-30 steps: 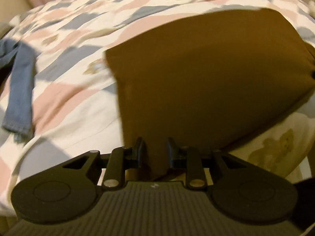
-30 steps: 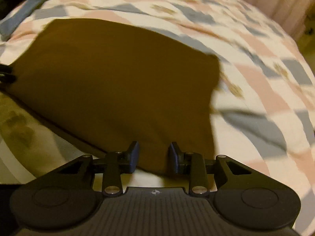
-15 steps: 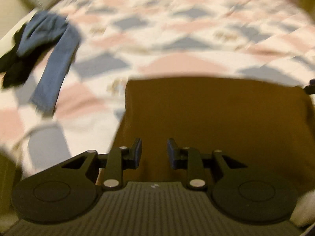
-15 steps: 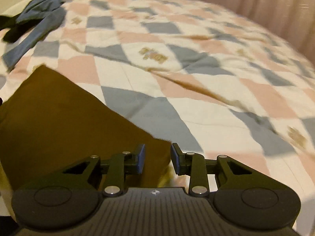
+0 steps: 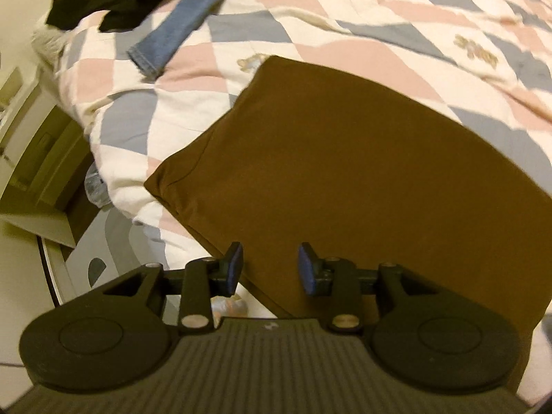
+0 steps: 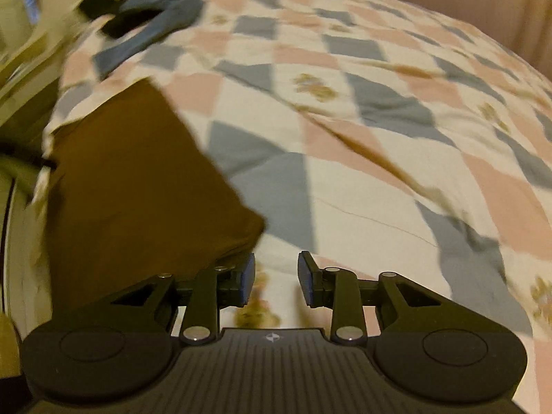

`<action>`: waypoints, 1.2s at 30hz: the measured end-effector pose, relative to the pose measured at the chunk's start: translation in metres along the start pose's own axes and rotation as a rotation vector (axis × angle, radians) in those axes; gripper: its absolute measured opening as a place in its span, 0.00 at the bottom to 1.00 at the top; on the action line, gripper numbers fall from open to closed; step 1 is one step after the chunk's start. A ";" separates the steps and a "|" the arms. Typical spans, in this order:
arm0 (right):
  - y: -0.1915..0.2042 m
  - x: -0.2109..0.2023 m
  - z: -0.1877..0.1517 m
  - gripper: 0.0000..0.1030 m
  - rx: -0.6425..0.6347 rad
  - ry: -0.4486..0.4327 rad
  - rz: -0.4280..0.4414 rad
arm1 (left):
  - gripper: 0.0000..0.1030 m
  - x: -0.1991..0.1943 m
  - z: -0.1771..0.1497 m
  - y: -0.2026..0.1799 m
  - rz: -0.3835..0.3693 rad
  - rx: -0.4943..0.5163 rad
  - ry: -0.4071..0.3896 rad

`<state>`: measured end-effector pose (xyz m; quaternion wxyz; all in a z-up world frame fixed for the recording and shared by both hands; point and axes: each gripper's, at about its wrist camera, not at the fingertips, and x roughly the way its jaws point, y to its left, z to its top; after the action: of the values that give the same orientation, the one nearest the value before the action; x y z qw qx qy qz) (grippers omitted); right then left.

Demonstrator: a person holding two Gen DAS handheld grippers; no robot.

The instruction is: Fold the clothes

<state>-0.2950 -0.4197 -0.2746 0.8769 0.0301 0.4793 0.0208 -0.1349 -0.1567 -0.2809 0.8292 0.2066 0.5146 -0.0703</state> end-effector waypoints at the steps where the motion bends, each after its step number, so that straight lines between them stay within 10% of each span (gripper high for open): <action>1: 0.008 0.001 0.001 0.37 -0.047 -0.004 0.015 | 0.31 -0.002 -0.001 0.001 0.003 -0.014 -0.008; 7: 0.076 0.000 -0.046 0.48 -0.683 -0.084 0.061 | 0.32 -0.030 -0.042 0.010 0.019 0.005 -0.157; 10: 0.101 -0.002 -0.096 0.76 -1.073 -0.217 0.068 | 0.40 -0.049 -0.091 -0.010 0.075 0.219 -0.287; 13: 0.110 0.005 -0.133 0.78 -1.336 -0.370 0.075 | 0.43 -0.057 -0.138 -0.040 0.089 0.446 -0.373; 20: 0.132 0.039 -0.147 0.69 -1.497 -0.587 0.022 | 0.49 -0.053 -0.215 -0.091 0.095 0.812 -0.500; 22: 0.136 0.043 -0.142 0.34 -1.522 -0.567 0.042 | 0.49 -0.047 -0.222 -0.098 0.123 0.861 -0.528; 25: 0.134 0.039 -0.128 0.20 -1.500 -0.535 0.091 | 0.49 -0.040 -0.229 -0.106 0.150 0.964 -0.594; 36: 0.129 0.021 -0.095 0.20 -1.478 -0.552 0.141 | 0.42 -0.006 -0.214 -0.131 0.224 1.115 -0.738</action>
<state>-0.3648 -0.2860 -0.3334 0.7536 -0.5257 0.1033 0.3808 -0.3574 -0.1871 -0.3937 0.7222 0.6180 0.0602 -0.3049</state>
